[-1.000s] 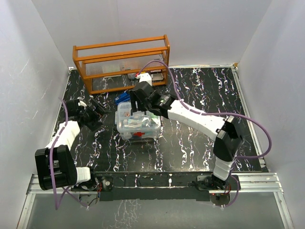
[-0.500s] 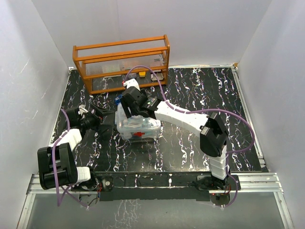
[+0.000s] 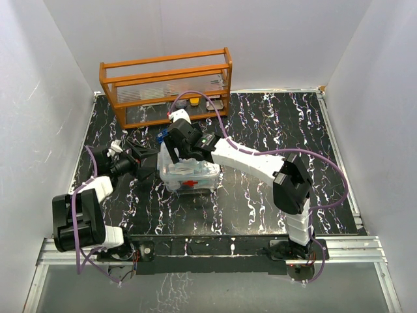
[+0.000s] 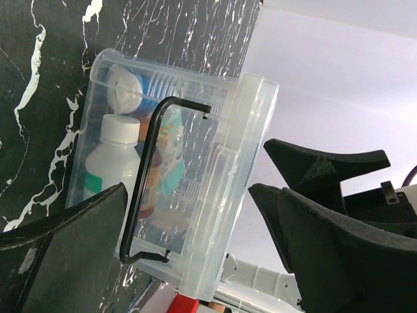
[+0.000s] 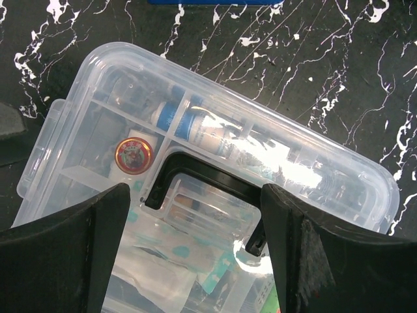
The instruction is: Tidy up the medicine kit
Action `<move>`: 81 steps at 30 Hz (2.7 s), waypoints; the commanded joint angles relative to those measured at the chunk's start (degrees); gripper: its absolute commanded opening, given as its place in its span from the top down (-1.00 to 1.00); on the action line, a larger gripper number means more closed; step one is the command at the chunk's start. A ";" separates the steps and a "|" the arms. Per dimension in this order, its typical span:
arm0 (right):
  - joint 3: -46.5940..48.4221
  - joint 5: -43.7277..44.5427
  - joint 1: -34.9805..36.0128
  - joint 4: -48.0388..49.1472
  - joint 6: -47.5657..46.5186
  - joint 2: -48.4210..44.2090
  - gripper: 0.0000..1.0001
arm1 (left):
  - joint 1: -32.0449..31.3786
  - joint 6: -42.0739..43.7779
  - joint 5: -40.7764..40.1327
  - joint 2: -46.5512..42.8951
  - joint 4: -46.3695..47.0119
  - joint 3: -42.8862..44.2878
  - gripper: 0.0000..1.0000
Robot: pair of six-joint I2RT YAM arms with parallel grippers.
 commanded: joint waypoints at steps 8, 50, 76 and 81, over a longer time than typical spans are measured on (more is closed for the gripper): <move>-2.37 -0.47 0.28 0.58 2.28 0.71 -0.64 | 0.21 5.47 6.60 0.86 -1.76 2.03 -0.97; -0.24 -0.63 0.21 -1.13 7.31 4.60 -0.47 | -5.72 14.23 -1.97 -9.57 -28.71 11.75 -0.35; -0.93 -0.83 0.20 -1.51 8.15 5.85 -0.38 | -14.29 35.00 -20.27 -8.62 -42.47 17.75 0.12; -1.08 -0.91 0.23 -1.51 8.24 6.12 -0.38 | -15.39 37.51 -22.87 -9.09 -44.53 19.13 0.20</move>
